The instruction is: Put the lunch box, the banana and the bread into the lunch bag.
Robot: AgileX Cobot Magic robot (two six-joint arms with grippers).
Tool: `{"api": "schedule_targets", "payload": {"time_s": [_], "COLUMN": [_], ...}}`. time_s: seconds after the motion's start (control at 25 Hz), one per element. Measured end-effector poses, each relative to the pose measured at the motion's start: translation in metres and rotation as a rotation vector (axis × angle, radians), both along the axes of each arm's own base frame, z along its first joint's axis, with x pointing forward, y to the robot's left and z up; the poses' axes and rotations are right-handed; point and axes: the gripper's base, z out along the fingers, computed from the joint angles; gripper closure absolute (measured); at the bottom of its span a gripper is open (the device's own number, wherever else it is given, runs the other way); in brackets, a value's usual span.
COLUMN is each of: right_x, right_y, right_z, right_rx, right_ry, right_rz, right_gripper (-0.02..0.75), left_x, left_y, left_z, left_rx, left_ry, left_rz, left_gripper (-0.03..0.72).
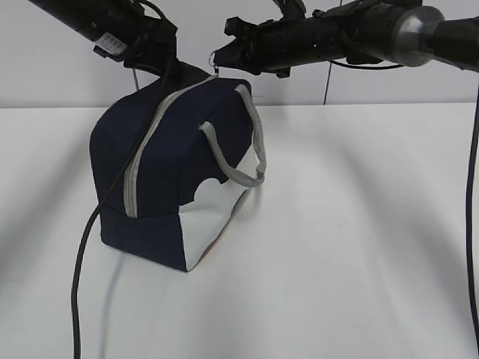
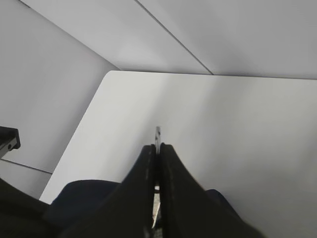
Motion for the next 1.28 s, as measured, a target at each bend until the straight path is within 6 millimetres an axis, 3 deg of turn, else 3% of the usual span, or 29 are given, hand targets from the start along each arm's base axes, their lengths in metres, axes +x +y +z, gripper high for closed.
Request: {"api": "schedule_targets", "payload": {"time_s": [0.72,1.04,1.28], "right_x": [0.002,0.002,0.001], "right_y": [-0.017,-0.019,-0.019], "right_z": [-0.001,-0.001,-0.001], "right_rx": [0.024,0.032,0.036], "right_ry": [0.041,0.055,0.063], "right_rz": [-0.005,0.007,0.012], "right_gripper": [0.754,0.754,0.754], "left_x": [-0.001,-0.014,-0.019], "left_y": [0.000,0.000,0.000], "left_z": [0.001,0.022,0.028], "left_rx": [0.000,0.005,0.012], "left_ry": [0.000,-0.041,-0.043], "left_rz": [-0.012,-0.083,-0.114], "left_gripper": [0.662,0.662,0.662]}}
